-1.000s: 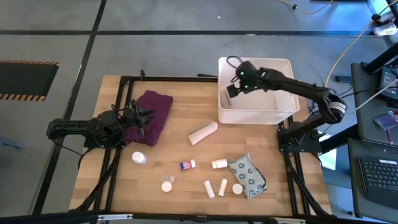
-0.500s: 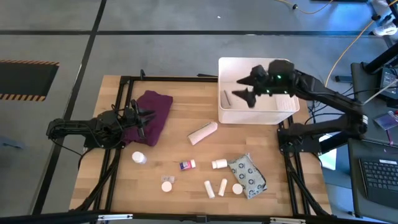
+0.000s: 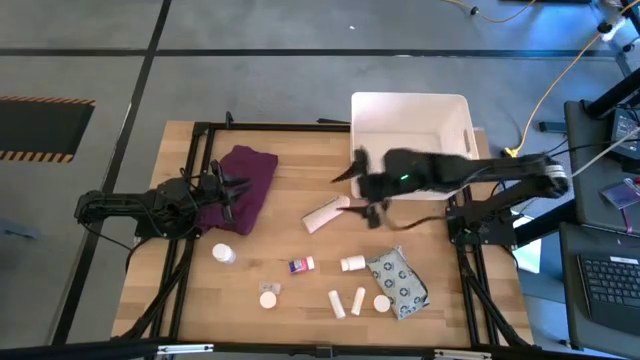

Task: Pick & place medical supplies in basket/bin
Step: Put the white bandage into the white bin

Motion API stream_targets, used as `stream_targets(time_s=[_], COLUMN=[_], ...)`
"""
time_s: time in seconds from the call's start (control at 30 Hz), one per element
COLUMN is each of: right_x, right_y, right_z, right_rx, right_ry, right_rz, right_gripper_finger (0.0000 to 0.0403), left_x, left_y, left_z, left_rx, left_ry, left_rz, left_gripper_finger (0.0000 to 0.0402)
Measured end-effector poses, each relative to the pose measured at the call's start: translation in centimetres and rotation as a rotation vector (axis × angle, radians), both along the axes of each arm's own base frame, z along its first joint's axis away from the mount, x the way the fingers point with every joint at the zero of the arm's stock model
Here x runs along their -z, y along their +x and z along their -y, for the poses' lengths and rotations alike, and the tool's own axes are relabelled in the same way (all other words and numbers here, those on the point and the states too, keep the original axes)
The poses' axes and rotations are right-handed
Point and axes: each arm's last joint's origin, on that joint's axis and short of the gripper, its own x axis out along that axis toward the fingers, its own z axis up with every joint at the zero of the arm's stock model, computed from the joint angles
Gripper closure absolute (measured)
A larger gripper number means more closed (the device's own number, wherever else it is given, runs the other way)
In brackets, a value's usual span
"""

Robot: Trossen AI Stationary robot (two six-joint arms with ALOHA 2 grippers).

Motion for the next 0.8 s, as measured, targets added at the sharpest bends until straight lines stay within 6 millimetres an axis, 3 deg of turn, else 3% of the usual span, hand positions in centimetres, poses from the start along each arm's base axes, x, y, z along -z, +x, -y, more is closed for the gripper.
stream_targets(time_s=[0.13,0.3,0.5,0.8], right_x=[3.5,8.2,12.8,17.5], right_y=[3.3,5.9,7.5,8.7], right_z=[-0.8,-0.9,-1.0,-0.1], right_rx=[-0.013,0.045,0.038,0.061], right_ry=[-0.076,-0.181,-0.199,-0.206], right_rz=[-0.060,-0.195,-0.341,-0.475], right_gripper_finger=[0.0085,0.0085,0.0085,0.0085], left_x=[0.0,0.1,0.1,0.1], left_y=[0.0,0.0,0.0,0.0], left_z=[0.0,0.0,0.0,0.0], left_rx=[0.000,0.000,0.000,0.000], left_ry=[0.000,0.000,0.000,0.000], left_rz=[-0.006,-0.007,-0.008,-0.009], left_gripper_finger=[0.0313,0.0313,0.0313,0.0313])
